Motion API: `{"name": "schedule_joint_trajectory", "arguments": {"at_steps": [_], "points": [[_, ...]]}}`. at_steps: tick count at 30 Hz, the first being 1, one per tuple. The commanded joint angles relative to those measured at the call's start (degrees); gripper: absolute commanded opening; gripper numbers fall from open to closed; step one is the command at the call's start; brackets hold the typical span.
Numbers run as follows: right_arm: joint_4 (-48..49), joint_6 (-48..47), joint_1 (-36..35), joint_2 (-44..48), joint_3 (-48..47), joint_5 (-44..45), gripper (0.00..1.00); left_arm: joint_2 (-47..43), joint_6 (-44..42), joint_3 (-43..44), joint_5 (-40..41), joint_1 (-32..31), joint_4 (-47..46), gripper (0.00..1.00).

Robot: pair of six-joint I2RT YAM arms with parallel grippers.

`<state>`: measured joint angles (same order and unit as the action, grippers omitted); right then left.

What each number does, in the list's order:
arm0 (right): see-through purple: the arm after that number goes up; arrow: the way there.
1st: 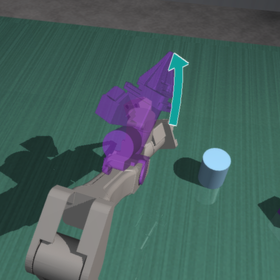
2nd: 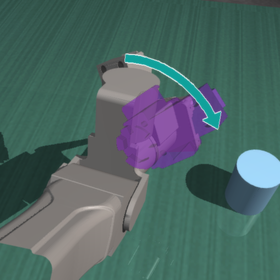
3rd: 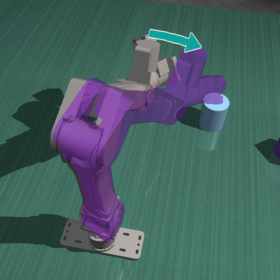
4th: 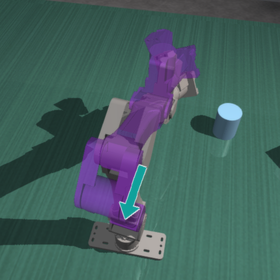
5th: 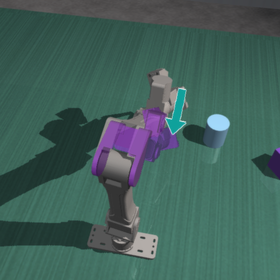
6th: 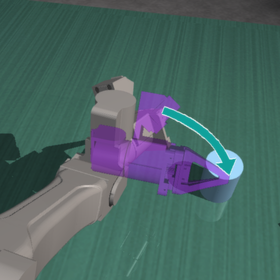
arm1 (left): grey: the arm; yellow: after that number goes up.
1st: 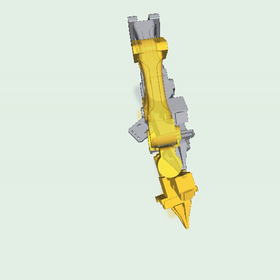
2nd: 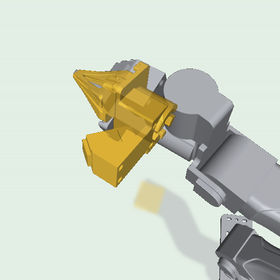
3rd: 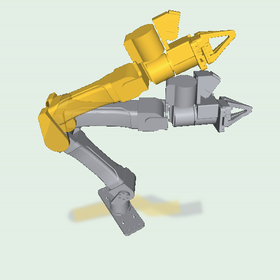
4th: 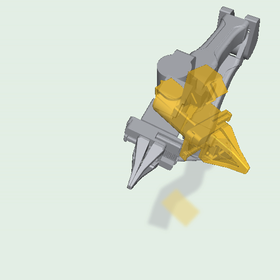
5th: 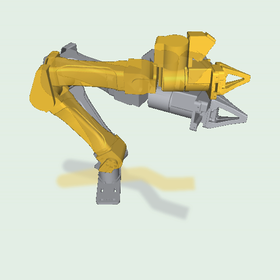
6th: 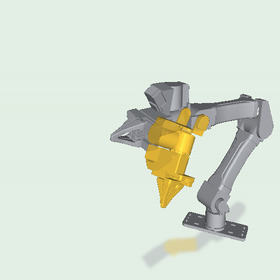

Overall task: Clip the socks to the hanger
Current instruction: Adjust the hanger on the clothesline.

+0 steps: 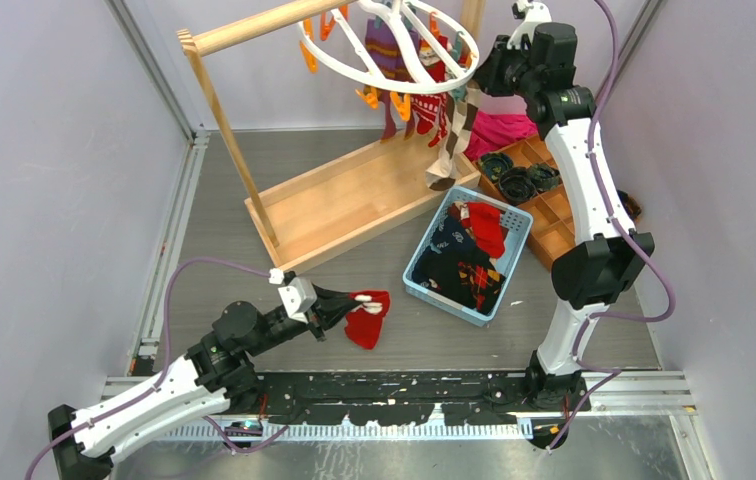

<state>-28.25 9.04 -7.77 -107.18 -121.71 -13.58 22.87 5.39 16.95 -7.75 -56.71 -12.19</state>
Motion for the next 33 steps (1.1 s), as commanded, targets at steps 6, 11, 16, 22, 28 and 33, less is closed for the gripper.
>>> {"name": "schedule_joint_trajectory", "arguments": {"at_steps": [6, 11, 16, 22, 28, 33], "points": [[2.23, 0.35, 0.21, -1.94, -4.37, 0.48, 0.19, 1.13, -1.14, 3.72, -0.25, 0.19, -3.46, 0.0], [1.72, 0.56, 0.16, -3.28, -5.86, 0.13, 0.19, 1.52, -1.26, 3.92, -0.29, 0.19, -3.39, 0.0], [2.21, 0.32, 0.24, 0.93, -2.52, -2.84, 0.27, 0.53, -1.42, 3.96, -0.01, 0.19, -2.23, 0.0], [1.51, -0.37, 0.83, 7.56, 2.33, -5.49, 0.48, -1.5, -1.78, 3.92, 0.28, 0.19, -0.43, 0.0], [-0.24, -1.9, 1.21, 12.36, 5.72, -7.75, 0.63, -3.07, -1.83, 4.03, 0.37, 0.19, 0.68, 0.0], [-1.32, -3.96, 1.63, 15.84, 8.83, -9.52, 0.72, -2.98, -2.68, 4.77, 0.43, 0.19, 1.11, 0.0]]}}
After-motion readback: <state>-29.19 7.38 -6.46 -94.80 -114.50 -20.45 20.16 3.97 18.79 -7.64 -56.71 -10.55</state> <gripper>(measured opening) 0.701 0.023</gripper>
